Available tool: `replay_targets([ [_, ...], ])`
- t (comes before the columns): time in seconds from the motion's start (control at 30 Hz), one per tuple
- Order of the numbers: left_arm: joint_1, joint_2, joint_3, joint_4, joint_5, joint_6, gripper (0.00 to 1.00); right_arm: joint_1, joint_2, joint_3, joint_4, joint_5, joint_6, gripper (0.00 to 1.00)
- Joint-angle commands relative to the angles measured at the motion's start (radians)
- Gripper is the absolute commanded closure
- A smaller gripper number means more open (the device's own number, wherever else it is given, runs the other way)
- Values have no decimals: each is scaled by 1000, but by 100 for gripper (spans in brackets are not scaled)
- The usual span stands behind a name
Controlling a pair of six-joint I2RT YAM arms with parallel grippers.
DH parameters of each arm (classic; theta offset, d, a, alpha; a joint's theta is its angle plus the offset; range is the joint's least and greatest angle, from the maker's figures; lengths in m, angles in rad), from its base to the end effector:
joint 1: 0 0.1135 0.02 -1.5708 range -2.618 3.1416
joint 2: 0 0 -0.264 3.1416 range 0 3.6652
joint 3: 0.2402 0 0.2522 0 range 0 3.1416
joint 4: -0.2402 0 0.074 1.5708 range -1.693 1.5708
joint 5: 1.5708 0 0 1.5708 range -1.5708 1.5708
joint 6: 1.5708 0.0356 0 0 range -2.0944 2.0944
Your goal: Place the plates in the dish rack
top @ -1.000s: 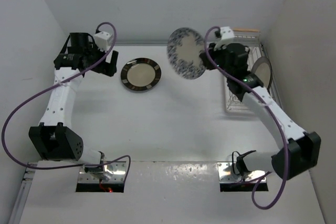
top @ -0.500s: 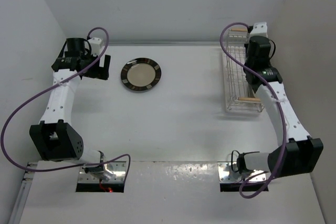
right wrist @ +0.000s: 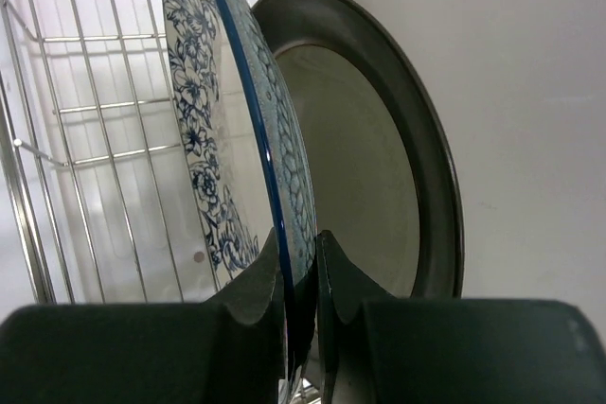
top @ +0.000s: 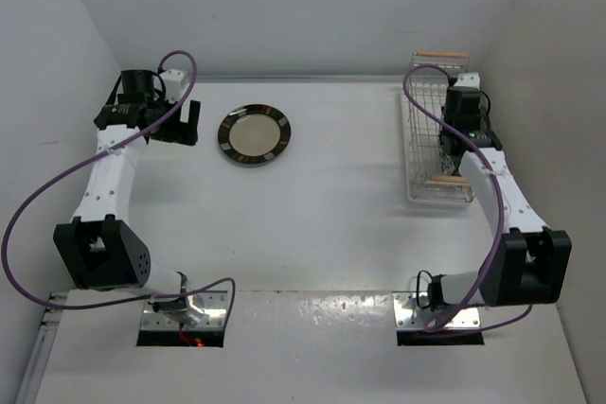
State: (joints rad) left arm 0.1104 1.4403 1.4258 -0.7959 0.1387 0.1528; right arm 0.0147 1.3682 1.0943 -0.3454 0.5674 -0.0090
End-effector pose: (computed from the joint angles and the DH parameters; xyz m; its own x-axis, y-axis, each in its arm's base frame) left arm 0.3054 0.0289 0.3525 -0.7140 0.0725 -0.6964 0.0954 0.9954 0.0059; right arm 0.3039 -0.0147 0.3032 -0.5842 -0.0162 -0.8114 0.4200 0.8495 -0.3193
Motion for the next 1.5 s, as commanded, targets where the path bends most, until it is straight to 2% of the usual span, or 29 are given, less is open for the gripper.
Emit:
replay_targets([
  [0.0, 6, 8, -2, 20, 13, -12, 0, -4, -11, 12, 88, -23, 95, 100],
  [0.23, 6, 17, -11, 20, 13, -12, 0, -4, -23, 21, 86, -31, 98, 100],
  [0.4, 6, 26, -11, 20, 13, -12, 0, -5, -4, 53, 2, -70, 118, 100],
  [1.03, 6, 35, -11, 20, 22, -12, 0, -7, -103, 119, 68, -17, 43, 100],
  [1.47, 6, 35, -11, 20, 13, -2, 0, -5, -61, 82, 20, -44, 64, 100],
])
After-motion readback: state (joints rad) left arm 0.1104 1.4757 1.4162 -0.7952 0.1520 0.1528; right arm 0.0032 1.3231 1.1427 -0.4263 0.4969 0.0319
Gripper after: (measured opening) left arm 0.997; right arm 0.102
